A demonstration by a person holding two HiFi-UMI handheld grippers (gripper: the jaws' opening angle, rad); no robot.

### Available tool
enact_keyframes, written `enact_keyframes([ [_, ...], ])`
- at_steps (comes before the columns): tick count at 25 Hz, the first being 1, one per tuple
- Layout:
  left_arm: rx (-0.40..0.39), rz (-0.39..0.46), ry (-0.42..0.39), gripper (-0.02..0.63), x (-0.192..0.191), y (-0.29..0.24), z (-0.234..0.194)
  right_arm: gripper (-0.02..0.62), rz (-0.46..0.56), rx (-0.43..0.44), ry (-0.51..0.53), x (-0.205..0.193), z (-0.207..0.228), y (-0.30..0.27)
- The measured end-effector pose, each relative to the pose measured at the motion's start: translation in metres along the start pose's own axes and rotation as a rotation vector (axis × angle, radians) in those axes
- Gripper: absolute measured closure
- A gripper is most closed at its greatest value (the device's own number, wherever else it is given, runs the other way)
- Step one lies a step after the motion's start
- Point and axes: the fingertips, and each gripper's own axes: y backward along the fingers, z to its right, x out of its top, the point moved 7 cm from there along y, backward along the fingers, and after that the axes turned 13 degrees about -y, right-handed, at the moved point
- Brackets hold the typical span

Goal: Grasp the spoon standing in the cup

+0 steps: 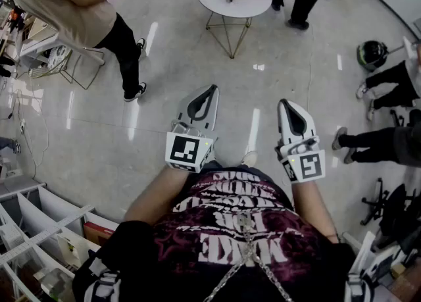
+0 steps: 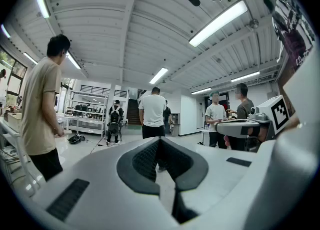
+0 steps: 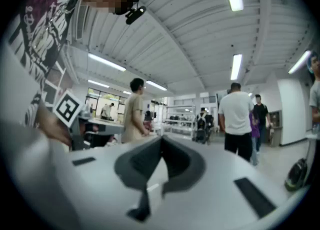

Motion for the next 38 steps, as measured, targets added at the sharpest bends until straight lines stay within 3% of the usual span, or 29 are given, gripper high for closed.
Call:
enact_keyframes([
  [13,-0.026,0.042,-0.045,0.581,0.003,0.01,-0.029,0.563,0.026,0.06,-0.019,0.009,-0.045,-0.018],
  [19,-0.025,0.036,0.026,0.581,-0.015,0.014,-0.04,0.563,-0.025,0.014,-0.039,-0.008,-0.058,-0.015],
  [28,-0.086,-0.019,0.018,0.581,-0.031,-0.018,-0.013,0.563,-0.021,-0.051,-0.073,-0.01,-0.009,-0.016],
  [38,-0.079,-0.023,0.048,0.581,-0.021,-0.062,0.006,0.563,-0.033,-0.003,-0.05,-0.009,0.028,-0.024],
])
